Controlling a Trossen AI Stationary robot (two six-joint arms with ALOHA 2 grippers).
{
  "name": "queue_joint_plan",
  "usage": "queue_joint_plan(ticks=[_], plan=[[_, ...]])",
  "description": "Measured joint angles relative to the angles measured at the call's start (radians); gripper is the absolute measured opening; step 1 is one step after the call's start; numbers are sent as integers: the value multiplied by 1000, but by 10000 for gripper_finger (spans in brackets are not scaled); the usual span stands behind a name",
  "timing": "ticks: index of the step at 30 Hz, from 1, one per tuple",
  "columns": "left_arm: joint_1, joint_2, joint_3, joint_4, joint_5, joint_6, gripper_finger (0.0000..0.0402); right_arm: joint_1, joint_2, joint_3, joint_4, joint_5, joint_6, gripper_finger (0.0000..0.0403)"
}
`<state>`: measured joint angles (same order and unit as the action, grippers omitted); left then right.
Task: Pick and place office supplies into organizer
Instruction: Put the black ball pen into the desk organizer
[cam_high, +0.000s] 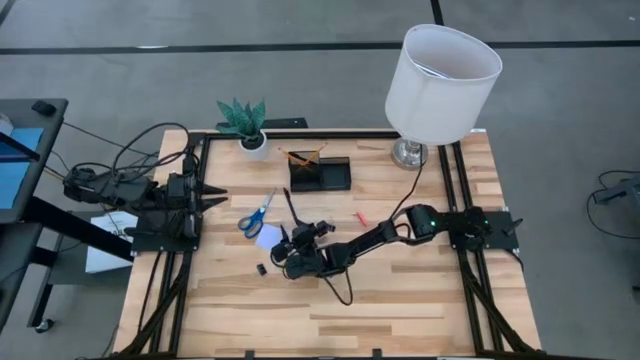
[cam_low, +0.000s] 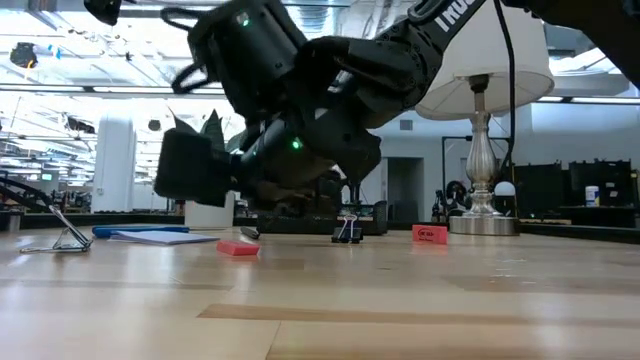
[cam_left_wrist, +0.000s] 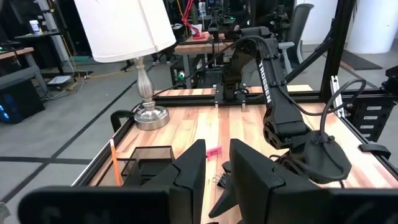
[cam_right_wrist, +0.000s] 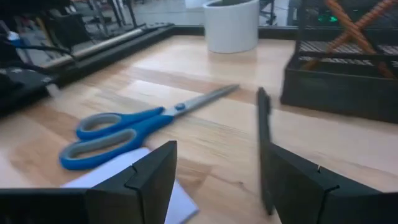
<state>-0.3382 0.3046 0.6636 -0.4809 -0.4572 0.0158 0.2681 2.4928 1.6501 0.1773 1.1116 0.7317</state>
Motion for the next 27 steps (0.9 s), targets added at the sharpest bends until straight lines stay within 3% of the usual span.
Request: queue_joint_plan(ticks=[16, 22, 27], plan=[[0, 0, 0, -39, 7, 8, 66, 6, 0, 0, -84, -17, -3, 226], [0, 0, 0, -48, 7, 50, 66, -3, 0, 0, -65, -102, -59, 247], [0, 0, 0, -46, 7, 89, 66, -9, 0, 0, -65, -86, -67, 260]])
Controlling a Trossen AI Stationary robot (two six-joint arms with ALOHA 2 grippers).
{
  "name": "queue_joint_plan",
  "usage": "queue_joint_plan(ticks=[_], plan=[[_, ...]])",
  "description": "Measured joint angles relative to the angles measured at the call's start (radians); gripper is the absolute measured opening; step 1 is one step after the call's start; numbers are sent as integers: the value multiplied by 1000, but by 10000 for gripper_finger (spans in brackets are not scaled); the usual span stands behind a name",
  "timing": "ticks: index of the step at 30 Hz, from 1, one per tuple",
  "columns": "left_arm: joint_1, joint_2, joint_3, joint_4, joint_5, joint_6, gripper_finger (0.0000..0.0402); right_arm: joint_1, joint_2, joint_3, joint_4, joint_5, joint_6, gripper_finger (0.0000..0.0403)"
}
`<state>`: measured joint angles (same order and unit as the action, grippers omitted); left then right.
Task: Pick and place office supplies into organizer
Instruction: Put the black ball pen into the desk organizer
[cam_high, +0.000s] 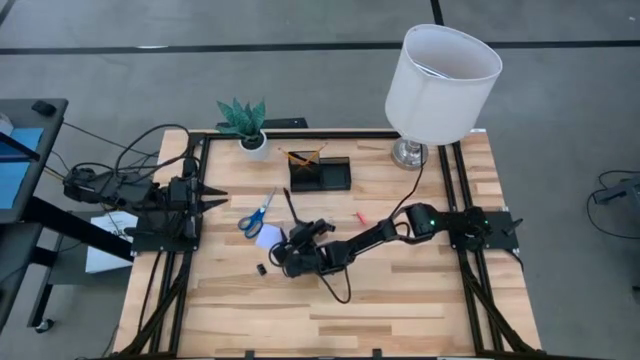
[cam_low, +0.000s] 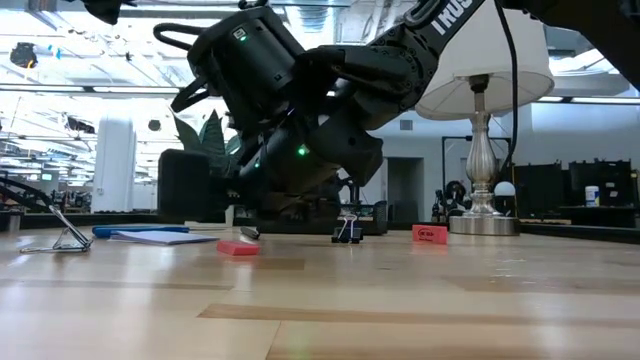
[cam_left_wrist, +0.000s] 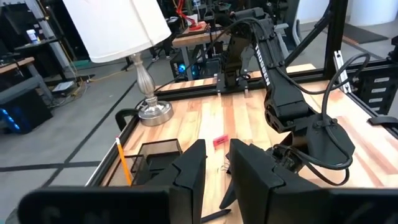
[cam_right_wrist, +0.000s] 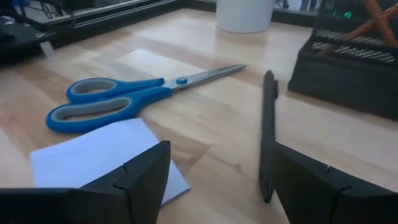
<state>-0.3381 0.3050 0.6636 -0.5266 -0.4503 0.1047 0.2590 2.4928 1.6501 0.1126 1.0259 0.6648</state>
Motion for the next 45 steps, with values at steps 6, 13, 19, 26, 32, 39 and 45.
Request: queue_joint_plan(ticks=[6, 13, 19, 26, 32, 39, 45], plan=[[0, 0, 0, 1, 0, 4, 66, 1, 0, 0, 3, 24, -93, 262], [0, 0, 0, 1, 0, 4, 66, -7, 0, 0, 4, 40, -93, 262], [0, 0, 0, 2, -1, 20, 66, -24, 0, 0, 25, 46, -90, 262], [0, 0, 0, 2, -1, 26, 66, -48, 0, 0, 26, 20, -83, 262], [0, 0, 0, 1, -1, 25, 66, -60, 0, 0, 22, 7, -50, 262], [0, 0, 0, -4, -1, 22, 66, -71, -1, 0, -1, -61, -10, 262], [0, 0, 0, -5, -1, 21, 66, -74, -1, 0, -32, -60, -8, 262]])
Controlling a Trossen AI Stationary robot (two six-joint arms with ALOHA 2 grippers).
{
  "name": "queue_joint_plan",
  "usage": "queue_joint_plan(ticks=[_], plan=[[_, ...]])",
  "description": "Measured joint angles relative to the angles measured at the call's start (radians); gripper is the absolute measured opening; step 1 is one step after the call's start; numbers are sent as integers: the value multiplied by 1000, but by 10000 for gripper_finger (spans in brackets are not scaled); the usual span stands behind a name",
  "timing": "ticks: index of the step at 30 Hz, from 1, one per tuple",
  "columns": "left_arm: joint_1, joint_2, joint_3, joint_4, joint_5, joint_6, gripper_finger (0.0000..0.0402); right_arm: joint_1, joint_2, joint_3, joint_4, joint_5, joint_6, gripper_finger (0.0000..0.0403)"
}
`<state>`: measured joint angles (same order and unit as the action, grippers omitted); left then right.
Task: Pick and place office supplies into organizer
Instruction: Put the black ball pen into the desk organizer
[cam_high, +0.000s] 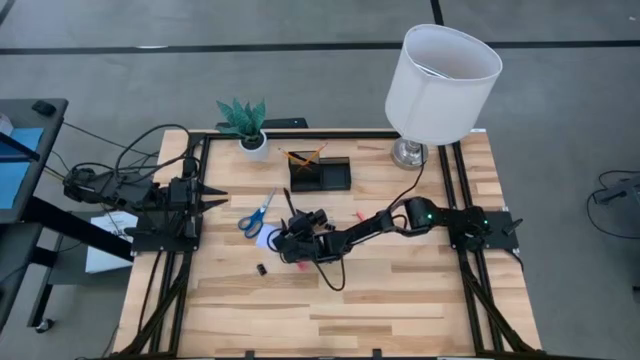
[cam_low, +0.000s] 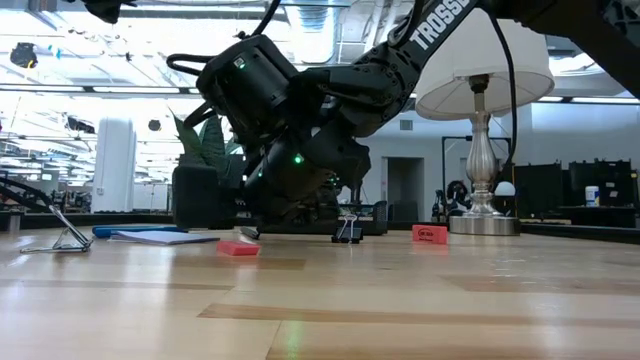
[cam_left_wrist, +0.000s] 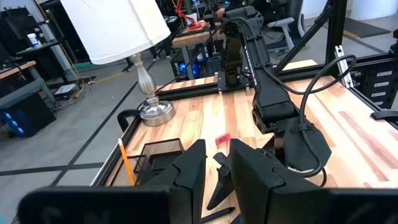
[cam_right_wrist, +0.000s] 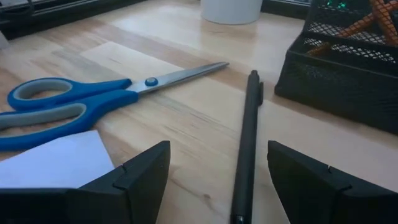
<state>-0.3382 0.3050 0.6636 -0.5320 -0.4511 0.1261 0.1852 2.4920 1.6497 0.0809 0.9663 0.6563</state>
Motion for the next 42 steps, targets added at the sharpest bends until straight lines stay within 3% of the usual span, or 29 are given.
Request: queue_joint_plan(ticks=[18, 25, 42], plan=[[0, 0, 0, -1, 0, -3, 66, -17, 1, 1, -79, -48, 95, 262], [0, 0, 0, -1, 0, -3, 66, -8, 66, 5, 2, 8, 108, 262], [0, 0, 0, -1, 0, -9, 66, -8, 68, 3, -18, 3, 136, 249]])
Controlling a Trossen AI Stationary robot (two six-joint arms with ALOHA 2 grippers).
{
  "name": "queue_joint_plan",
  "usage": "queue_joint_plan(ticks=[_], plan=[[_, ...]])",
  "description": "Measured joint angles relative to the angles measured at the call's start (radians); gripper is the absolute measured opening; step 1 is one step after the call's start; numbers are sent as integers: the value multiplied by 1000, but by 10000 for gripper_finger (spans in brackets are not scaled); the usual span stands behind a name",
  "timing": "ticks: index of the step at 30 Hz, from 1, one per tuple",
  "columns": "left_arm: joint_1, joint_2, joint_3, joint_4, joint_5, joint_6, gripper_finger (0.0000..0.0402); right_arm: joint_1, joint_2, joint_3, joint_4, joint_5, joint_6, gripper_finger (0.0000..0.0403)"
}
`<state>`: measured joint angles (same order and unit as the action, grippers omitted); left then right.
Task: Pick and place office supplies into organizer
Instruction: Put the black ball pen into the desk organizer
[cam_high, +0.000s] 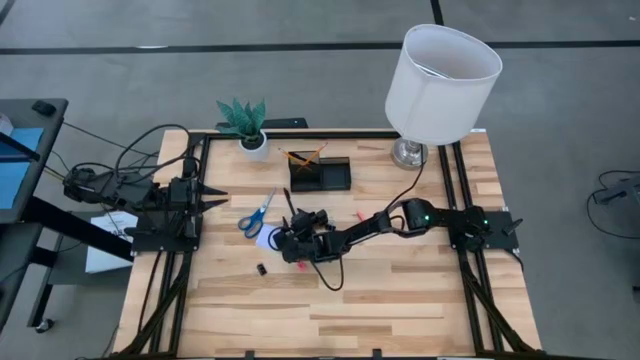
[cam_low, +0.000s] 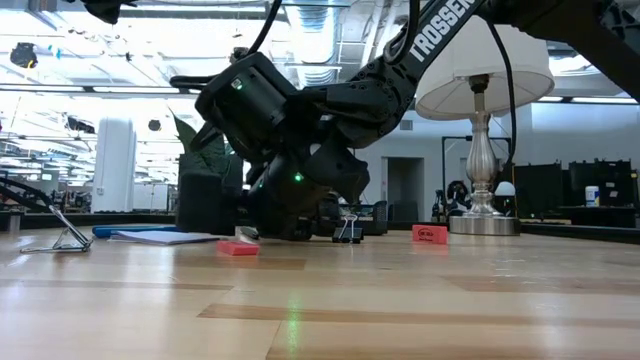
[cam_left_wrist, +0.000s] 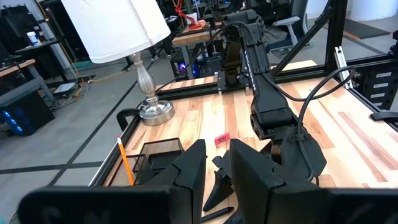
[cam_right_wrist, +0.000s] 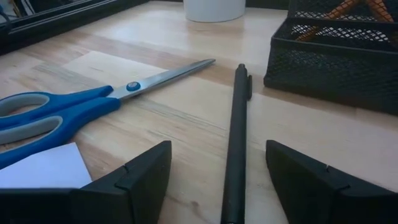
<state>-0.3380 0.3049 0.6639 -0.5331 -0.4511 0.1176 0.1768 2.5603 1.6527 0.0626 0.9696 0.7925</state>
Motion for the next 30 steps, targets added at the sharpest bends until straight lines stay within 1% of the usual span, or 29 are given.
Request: queue_joint_plan(ticks=[2, 5, 10, 16, 17, 19, 30], plan=[[0, 0, 0, 0, 0, 0, 66, 0, 0, -1, -3, 2, 1, 232], [0, 0, 0, 0, 0, -1, 66, 0, 0, -3, -11, 10, 4, 195], [0, 0, 0, 0, 0, -1, 66, 4, 0, -4, -18, 31, 6, 118], [0, 0, 0, -1, 0, -1, 66, 4, 0, -4, -10, 19, 14, 32], [0, 0, 0, -1, 0, -1, 66, 4, 1, -3, -5, 8, 14, 25], [0, 0, 0, -1, 0, -1, 66, 3, 1, -3, -5, -4, 15, 25], [0, 0, 0, -3, 0, -2, 66, 4, 1, -2, -10, -7, 27, 26]])
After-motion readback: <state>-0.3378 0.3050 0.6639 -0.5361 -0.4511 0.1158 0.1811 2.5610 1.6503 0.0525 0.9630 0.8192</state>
